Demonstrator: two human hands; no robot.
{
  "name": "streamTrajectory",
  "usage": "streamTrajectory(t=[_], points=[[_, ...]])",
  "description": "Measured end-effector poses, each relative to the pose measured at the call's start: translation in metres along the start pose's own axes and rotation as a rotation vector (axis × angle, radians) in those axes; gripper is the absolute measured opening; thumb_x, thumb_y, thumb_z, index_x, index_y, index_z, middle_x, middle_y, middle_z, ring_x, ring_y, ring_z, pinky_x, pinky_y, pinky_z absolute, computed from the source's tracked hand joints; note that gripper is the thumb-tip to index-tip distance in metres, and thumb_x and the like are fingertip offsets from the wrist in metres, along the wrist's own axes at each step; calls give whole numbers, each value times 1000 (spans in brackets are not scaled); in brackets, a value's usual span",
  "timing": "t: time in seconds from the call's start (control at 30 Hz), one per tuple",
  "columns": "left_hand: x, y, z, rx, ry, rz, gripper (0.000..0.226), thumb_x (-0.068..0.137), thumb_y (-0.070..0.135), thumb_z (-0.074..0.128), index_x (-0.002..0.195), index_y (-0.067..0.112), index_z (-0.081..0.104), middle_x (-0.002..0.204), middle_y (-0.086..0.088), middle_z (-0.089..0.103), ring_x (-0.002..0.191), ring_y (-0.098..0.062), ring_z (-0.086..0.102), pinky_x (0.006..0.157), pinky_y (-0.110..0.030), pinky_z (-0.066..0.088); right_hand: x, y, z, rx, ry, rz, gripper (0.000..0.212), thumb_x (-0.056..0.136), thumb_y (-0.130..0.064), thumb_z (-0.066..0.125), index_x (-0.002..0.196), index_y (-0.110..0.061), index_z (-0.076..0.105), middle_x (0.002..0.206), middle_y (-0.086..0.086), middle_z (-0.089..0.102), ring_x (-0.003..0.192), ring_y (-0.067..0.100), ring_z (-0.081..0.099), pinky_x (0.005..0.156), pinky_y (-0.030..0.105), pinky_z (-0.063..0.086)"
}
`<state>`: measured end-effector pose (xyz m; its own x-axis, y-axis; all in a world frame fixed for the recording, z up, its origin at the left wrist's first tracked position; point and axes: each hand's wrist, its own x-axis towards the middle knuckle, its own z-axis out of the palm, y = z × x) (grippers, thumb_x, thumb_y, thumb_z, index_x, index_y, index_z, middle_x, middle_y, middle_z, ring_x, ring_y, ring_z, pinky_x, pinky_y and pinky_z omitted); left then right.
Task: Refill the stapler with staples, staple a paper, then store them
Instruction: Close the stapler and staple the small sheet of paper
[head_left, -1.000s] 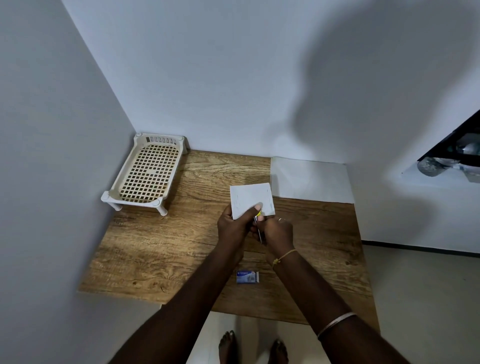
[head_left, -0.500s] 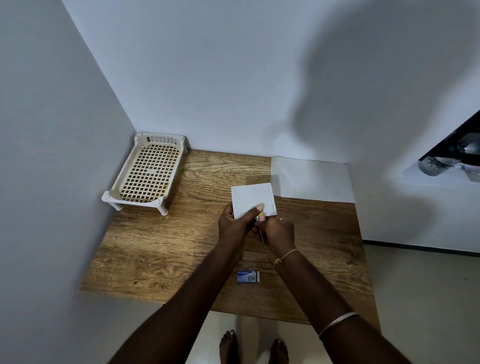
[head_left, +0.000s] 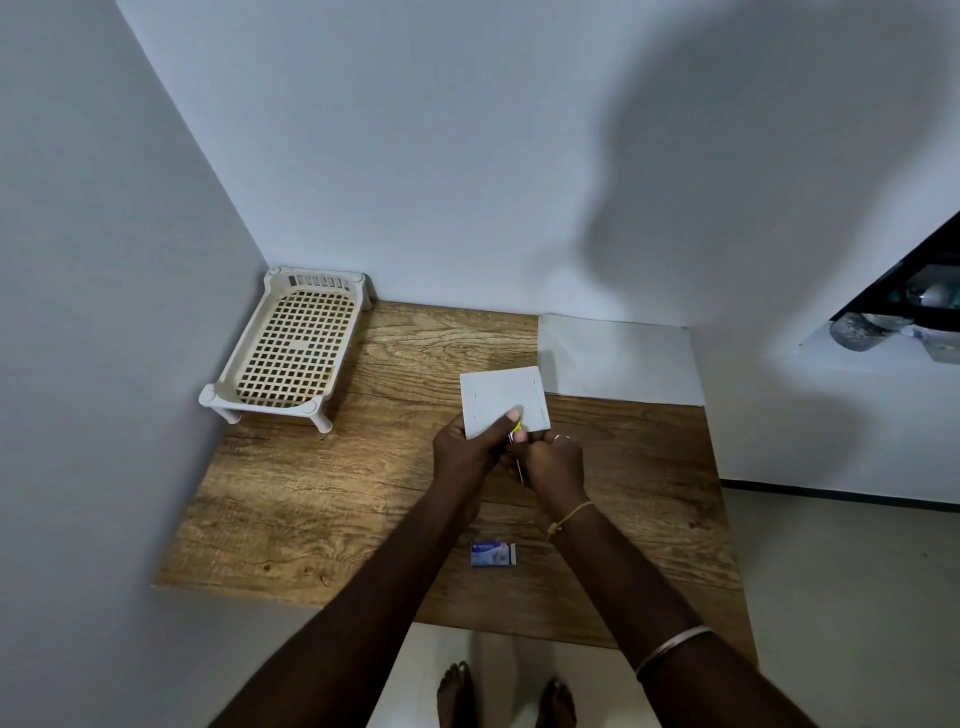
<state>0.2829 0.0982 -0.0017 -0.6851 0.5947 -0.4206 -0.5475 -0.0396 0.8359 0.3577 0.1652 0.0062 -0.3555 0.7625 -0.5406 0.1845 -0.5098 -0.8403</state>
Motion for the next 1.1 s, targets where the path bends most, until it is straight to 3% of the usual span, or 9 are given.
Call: streamTrajectory(t=[0.07, 0.17, 0.27, 0.33, 0.47, 0.7, 0.8, 0.93, 1.1], points=[[2, 0, 0, -7, 8, -25, 34, 80, 25, 86, 107, 5, 76, 100, -18, 78, 87, -34, 74, 76, -46, 58, 1, 0, 0, 8, -10, -6, 6, 92, -5, 69, 91, -9, 73, 88, 13, 76, 72, 19, 73, 49, 19, 53], [5, 0, -1, -13, 62, -43, 27, 88, 22, 79, 102, 0, 75, 88, -17, 78, 74, -26, 73, 63, -34, 59, 4, 3, 0, 10, 12, -23, 14, 93, -8, 69, 105, -1, 71, 95, 17, 77, 76, 22, 76, 53, 23, 56], [7, 0, -1, 10, 111, -24, 16, 88, 13, 77, 99, 2, 75, 82, -11, 79, 69, -20, 75, 56, -28, 59, 5, 11, 2, -60, 38, -117, 25, 91, -16, 74, 103, 3, 64, 100, 21, 74, 92, 33, 75, 74, 41, 63], [9, 0, 1, -3, 132, -23, 15, 88, 9, 77, 100, 1, 75, 87, -11, 80, 76, -21, 77, 61, -29, 61, 3, 15, 1, -207, 36, -227, 28, 87, -25, 78, 98, -3, 64, 96, 14, 75, 91, 29, 74, 81, 44, 62], [13, 1, 3, -16, 169, -32, 20, 85, 6, 79, 102, -3, 75, 92, -16, 79, 77, -24, 76, 63, -31, 61, -2, 14, -2, -421, 67, -380, 28, 78, -31, 86, 92, -14, 69, 85, -2, 73, 77, 7, 70, 65, 21, 53], [14, -2, 4, -14, 160, -2, 17, 85, 5, 79, 100, 0, 75, 91, -16, 79, 76, -23, 75, 66, -33, 63, 1, 10, -2, -500, 136, -477, 15, 79, -19, 82, 82, -12, 70, 80, 2, 72, 74, 17, 69, 69, 40, 57], [14, -2, 5, 20, 162, 44, 18, 86, 6, 78, 102, 0, 75, 92, -17, 79, 80, -26, 76, 69, -36, 63, 0, 12, 0, -485, 139, -495, 14, 82, -23, 81, 84, -16, 69, 81, 0, 71, 74, 15, 69, 67, 41, 59], [13, 1, 6, 10, 137, 97, 13, 88, 4, 76, 101, 1, 75, 85, -9, 80, 73, -17, 76, 62, -27, 60, -3, 12, 1, -456, 157, -542, 13, 87, -21, 76, 86, -27, 64, 82, -4, 70, 73, 10, 68, 65, 40, 61], [14, 1, 7, -8, 140, 97, 20, 89, 4, 74, 108, -3, 73, 95, -17, 78, 79, -21, 76, 70, -32, 63, -1, 12, 1, -429, 146, -544, 15, 88, -18, 75, 89, -27, 63, 83, -9, 69, 74, 5, 68, 65, 34, 60]])
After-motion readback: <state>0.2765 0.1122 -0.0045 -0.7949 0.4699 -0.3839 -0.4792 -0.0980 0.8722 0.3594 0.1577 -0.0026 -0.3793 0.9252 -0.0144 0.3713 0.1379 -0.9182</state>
